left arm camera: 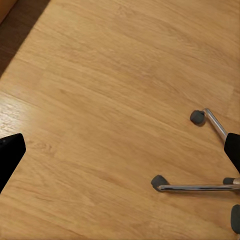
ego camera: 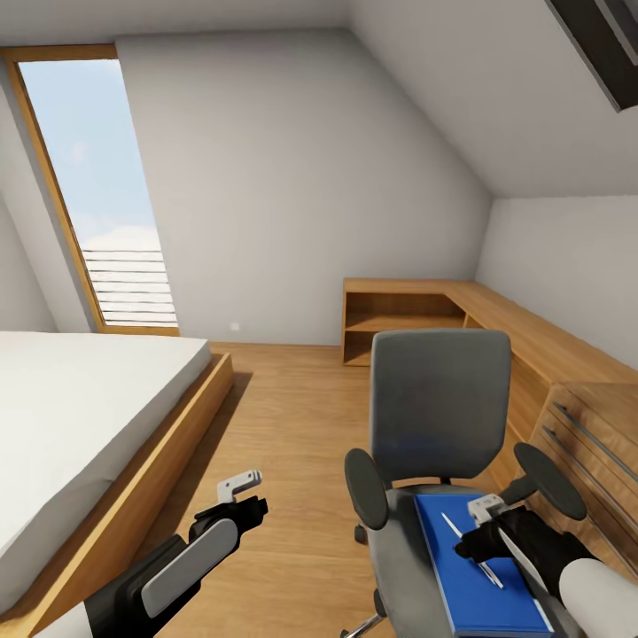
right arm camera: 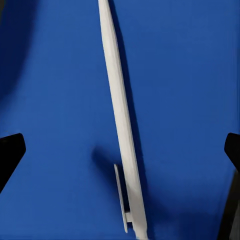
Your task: In the bedroom, organize the workspace by keeping the computer under the desk, ensuring the monitor is on the desk, placing the keyboard on the desk next to the monitor, placing the mouse on the desk next to the keyboard, moving the folder from the swivel chair onto the desk next to the mouse, stacking the notebook on top of the folder with the pen on top of the notebook, and positioning the swivel chair next to the desk.
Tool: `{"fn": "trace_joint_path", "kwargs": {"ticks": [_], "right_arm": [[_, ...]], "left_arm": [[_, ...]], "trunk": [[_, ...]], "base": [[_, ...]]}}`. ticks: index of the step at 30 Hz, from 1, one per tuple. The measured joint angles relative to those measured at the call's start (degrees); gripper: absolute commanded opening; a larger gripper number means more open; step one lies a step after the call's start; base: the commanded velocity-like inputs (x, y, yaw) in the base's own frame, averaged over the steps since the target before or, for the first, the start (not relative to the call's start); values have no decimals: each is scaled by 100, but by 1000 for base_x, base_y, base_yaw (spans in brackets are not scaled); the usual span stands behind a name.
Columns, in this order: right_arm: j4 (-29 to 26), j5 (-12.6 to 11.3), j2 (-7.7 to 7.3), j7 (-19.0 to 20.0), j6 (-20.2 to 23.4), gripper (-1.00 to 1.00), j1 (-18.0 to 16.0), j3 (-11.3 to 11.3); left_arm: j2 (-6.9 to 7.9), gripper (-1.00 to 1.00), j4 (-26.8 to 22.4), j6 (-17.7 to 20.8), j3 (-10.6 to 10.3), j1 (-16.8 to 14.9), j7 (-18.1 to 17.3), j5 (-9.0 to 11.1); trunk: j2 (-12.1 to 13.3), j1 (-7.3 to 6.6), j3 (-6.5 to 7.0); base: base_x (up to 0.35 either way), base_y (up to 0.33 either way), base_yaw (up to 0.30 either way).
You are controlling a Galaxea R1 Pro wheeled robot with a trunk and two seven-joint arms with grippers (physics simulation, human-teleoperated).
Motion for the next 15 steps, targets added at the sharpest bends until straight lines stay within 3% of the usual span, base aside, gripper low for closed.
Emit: {"fn": "trace_joint_path", "kwargs": {"ticks": [6, 15], "right_arm": [[16, 202, -21, 87, -21, 100, 0, 4], [88, 280, -20, 130, -152, 100, -1, 5]], "left_arm": [[4, 100, 1, 0, 3, 0, 0, 0], [6, 100, 0, 4, 7, 0, 0, 0]], "trunk": [[0, 0, 0], [0, 0, 0]], "base": [[0, 0, 0], [0, 0, 0]]}}
